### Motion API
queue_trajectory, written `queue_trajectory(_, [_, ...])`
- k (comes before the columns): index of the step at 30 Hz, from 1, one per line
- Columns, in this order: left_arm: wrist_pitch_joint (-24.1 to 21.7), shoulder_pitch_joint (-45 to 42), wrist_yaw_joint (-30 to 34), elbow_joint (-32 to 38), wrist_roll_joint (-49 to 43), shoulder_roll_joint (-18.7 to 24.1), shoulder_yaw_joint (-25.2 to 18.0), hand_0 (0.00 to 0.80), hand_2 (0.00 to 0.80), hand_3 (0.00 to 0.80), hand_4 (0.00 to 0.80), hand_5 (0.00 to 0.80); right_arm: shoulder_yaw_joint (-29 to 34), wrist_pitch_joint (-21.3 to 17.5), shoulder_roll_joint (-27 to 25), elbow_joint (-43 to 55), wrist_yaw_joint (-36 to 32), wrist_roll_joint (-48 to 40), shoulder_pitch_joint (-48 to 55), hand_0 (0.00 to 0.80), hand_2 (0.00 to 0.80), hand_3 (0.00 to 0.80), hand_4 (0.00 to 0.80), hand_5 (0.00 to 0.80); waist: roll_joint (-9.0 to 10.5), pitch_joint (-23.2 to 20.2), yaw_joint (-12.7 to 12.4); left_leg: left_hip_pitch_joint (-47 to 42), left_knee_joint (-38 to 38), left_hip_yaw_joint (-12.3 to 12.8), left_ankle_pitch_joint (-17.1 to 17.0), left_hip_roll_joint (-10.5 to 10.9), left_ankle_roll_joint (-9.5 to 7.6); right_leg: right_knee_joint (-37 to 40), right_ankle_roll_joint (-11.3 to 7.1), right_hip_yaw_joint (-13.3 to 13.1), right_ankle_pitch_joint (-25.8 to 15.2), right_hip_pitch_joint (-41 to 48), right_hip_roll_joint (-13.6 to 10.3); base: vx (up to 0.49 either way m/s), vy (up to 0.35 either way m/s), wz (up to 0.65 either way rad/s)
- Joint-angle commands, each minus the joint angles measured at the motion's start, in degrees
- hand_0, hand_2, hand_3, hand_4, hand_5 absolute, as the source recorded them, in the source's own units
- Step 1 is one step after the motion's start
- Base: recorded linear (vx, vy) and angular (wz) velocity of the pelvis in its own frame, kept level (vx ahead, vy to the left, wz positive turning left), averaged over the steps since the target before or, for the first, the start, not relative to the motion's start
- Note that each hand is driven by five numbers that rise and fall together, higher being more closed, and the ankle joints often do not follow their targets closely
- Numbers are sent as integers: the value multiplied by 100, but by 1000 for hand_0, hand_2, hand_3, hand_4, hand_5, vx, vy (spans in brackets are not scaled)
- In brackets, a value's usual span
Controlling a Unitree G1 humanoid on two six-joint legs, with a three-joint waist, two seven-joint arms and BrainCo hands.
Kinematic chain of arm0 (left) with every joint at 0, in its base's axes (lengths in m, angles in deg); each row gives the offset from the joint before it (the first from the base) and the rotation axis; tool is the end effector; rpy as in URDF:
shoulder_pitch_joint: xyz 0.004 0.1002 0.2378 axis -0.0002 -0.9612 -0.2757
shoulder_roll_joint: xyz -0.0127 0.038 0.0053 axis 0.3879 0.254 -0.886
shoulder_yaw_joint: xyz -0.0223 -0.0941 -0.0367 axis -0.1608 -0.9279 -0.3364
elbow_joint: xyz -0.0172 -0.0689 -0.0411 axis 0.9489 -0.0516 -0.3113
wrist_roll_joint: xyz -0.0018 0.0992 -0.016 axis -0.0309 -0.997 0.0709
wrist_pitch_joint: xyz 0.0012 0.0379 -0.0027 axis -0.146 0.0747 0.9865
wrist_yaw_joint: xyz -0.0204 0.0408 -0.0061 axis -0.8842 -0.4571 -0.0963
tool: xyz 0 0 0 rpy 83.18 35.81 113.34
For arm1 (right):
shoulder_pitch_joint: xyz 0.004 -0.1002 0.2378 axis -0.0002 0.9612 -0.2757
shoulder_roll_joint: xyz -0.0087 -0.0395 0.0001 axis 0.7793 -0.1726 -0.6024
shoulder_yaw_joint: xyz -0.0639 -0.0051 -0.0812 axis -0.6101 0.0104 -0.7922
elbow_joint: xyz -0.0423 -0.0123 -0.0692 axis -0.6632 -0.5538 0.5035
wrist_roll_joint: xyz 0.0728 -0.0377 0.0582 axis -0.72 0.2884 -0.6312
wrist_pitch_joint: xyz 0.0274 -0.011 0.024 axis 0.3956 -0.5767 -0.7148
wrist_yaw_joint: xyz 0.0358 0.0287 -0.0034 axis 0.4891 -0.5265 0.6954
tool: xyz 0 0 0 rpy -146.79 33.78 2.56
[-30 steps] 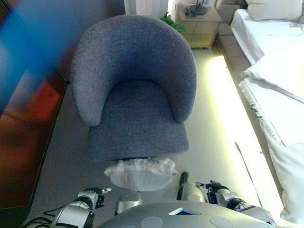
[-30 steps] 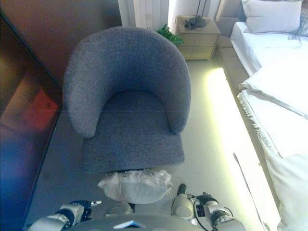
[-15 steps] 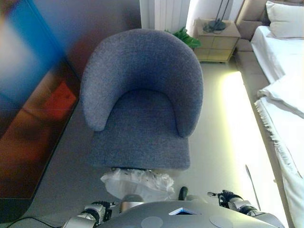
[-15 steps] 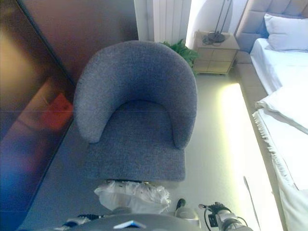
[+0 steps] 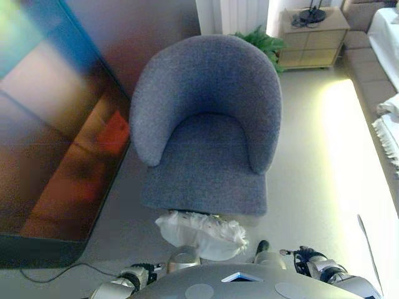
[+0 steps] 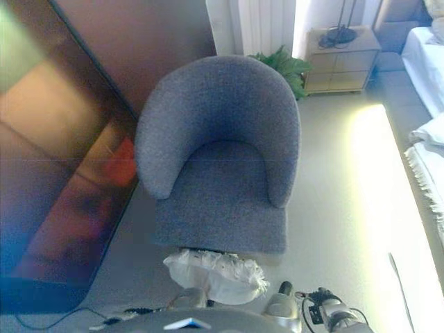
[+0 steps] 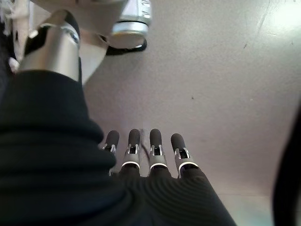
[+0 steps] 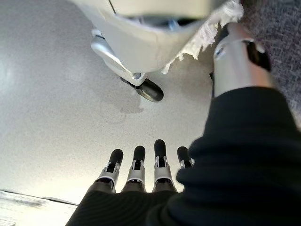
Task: Pick up the cushion and take it to the sofa
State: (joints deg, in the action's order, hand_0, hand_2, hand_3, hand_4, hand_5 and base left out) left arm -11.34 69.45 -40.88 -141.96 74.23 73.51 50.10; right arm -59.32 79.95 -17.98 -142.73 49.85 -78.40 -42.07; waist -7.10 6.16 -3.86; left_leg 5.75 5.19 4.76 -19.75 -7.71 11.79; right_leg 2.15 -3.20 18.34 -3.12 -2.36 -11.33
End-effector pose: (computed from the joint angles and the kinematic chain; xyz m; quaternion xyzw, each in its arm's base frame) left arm 0.0523 0.1999 -0.1248 0.1256 0.7091 0.1160 0.6840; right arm 0.0792 -0.2639 -0.1035 -0.1954 0.6238 -0.0931 0.7510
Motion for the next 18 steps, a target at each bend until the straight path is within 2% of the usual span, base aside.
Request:
queue_trajectory(1, [52, -53, -97, 8, 115, 227, -110, 0, 0, 0, 0, 0, 69, 39, 96, -197, -72, 224, -285, 0, 0, 0, 0, 0, 261, 222, -12, -321, 838, 328, 1245, -244, -408, -190, 101, 295, 525, 591, -97, -58, -35, -16])
queue_trajectory(3, [39, -77, -71, -7, 41, 255, -170, 0, 0, 0, 0, 0, 100, 9, 128, -232, -113, 300, -259, 0, 0, 0, 0, 0, 276, 147, 48, -546, 808, 497, 1281, -365, -409, -261, 124, 435, 510, 514, -117, -12, -33, -47])
queue_trajectory(5, [54, -117, -65, -4, -47, 280, -210, 0, 0, 0, 0, 0, 131, -50, 158, -257, -118, 330, -184, 0, 0, 0, 0, 0, 258, 64, 86, -829, 715, 608, 1316, -549, -300, -289, 110, 517, 603, 539, -75, 28, -12, -6])
queue_trajectory(8, [117, -141, -62, -3, -173, 275, -219, 0, 0, 0, 0, 0, 167, -79, 174, -252, -75, 299, -129, 0, 0, 0, 0, 0, 223, -76, 106, -1119, 489, 674, 1155, -734, -188, -284, 138, 681, 619, 525, -30, -12, 46, 78])
queue_trajectory(10, [152, -133, -66, -20, -206, 258, -199, 0, 0, 0, 0, 0, 177, -90, 176, -244, -2, 245, -128, 0, 0, 0, 0, 0, 195, -123, 100, -1161, 429, 673, 1068, -791, -131, -246, 154, 733, 623, 531, -2, -30, 83, 24])
queue_trajectory(13, [218, -126, -53, -16, -244, 221, -156, 0, 0, 0, 0, 0, 188, -51, 151, -183, 74, 197, -155, 0, 0, 0, 0, 0, 175, -172, 77, -1169, 426, 657, 1006, -809, -78, -183, 159, 799, 607, 546, 6, -56, 144, 45])
queue_trajectory(15, [204, -119, -10, -3, -200, 199, -141, 0, 0, 0, 0, 0, 173, -28, 135, -144, 137, 179, -193, 0, 0, 0, 0, 0, 159, -178, 54, -1200, 311, 667, 1110, -729, -86, -167, 130, 826, 580, 514, -3, -116, 166, 47])
queue_trajectory(18, [131, -39, 74, 21, -232, 186, -96, 0, 0, 0, 0, 0, 183, -44, 133, -105, 258, 28, -229, 0, 0, 0, 0, 0, 124, -161, 48, -1197, 171, 809, 1271, -636, -117, -194, 80, 890, 556, 489, -33, -171, 166, 37])
